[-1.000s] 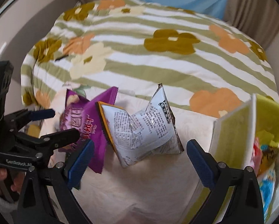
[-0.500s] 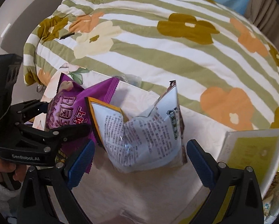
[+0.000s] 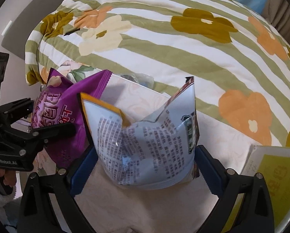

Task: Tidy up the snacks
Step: 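Grasp the purple potato chip bag with the left tool while the right tool grasps the white printed bag, then carry both bags into the yellow-green box and open both tools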

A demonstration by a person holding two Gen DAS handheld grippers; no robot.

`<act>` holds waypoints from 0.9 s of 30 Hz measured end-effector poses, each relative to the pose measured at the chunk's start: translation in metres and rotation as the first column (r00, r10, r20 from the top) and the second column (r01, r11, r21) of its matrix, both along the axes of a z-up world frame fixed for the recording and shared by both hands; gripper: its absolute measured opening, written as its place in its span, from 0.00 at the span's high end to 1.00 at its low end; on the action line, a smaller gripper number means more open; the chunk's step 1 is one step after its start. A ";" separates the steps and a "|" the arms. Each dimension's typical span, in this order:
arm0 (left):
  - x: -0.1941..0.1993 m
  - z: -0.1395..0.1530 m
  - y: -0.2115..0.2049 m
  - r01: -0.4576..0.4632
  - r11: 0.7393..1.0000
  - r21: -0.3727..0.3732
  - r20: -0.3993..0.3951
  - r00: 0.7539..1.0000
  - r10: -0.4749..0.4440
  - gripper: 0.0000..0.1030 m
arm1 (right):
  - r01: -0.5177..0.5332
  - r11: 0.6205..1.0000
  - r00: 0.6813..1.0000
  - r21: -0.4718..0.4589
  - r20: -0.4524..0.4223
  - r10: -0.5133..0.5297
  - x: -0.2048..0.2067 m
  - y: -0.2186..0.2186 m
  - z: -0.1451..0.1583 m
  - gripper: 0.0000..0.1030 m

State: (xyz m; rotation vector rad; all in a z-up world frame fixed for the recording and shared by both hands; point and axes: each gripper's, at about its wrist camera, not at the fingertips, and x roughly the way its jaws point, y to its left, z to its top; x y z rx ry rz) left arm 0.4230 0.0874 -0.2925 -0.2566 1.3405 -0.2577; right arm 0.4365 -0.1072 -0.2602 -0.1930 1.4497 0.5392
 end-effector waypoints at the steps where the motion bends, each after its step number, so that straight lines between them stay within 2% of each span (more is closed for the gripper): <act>1: 0.000 0.001 -0.001 0.002 1.000 0.003 0.002 1.000 -0.002 0.23 | -0.010 1.000 1.000 0.000 0.009 0.010 -0.001 0.002 0.000 0.05; 3: -0.001 0.001 -0.001 0.009 1.000 0.008 0.006 1.000 -0.009 0.23 | -0.038 0.999 0.999 -0.006 0.019 0.038 -0.003 0.009 -0.002 0.05; 7: -0.003 0.003 -0.003 0.025 0.999 0.026 0.020 0.999 -0.025 0.23 | -0.079 0.997 0.996 -0.011 0.052 0.079 -0.010 0.019 -0.002 0.18; 11: -0.006 0.006 -0.001 0.024 0.999 0.028 0.029 0.999 -0.024 0.25 | -0.095 0.995 0.992 -0.014 0.080 0.096 -0.015 0.024 0.001 0.27; 21: -0.016 0.030 0.013 0.000 1.000 0.019 0.065 0.998 -0.001 0.26 | -0.050 0.999 0.990 0.000 0.132 0.050 -0.025 0.019 0.027 0.28; 27: -0.028 0.066 0.018 0.000 1.000 0.009 0.122 0.993 -0.001 0.26 | -0.006 1.000 0.984 0.004 0.176 0.005 -0.038 0.013 0.058 0.28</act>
